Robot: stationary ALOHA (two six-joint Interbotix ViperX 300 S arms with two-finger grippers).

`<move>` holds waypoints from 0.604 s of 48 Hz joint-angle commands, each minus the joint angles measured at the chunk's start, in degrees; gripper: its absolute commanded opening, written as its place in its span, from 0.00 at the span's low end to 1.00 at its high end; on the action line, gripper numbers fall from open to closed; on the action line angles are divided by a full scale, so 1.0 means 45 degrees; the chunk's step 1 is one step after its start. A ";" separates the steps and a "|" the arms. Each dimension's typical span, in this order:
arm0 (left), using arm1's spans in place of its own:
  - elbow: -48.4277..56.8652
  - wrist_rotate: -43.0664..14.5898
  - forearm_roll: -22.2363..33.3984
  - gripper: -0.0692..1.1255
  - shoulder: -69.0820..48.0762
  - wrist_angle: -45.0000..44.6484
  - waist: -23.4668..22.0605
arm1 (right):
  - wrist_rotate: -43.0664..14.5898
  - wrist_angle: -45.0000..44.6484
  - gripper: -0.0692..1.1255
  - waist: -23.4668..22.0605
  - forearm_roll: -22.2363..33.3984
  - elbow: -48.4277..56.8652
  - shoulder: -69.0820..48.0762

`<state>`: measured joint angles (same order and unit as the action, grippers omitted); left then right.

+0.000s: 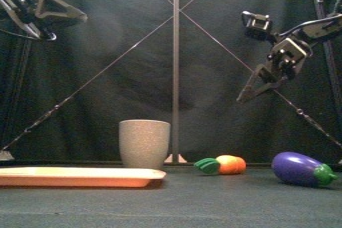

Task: Pick the carrot then place it on the pink plate
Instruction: Pick the carrot

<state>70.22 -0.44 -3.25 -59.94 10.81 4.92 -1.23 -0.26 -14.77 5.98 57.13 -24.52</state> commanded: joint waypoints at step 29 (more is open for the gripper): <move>0.0156 0.0000 0.0000 0.03 -0.0020 -0.1328 0.0273 | 0.0039 -0.2188 0.93 -0.0859 0.0605 -0.2891 0.4375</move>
<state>71.89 -0.35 -3.25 -60.03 4.66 5.89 -0.88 -8.61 -16.96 7.73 46.49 -5.45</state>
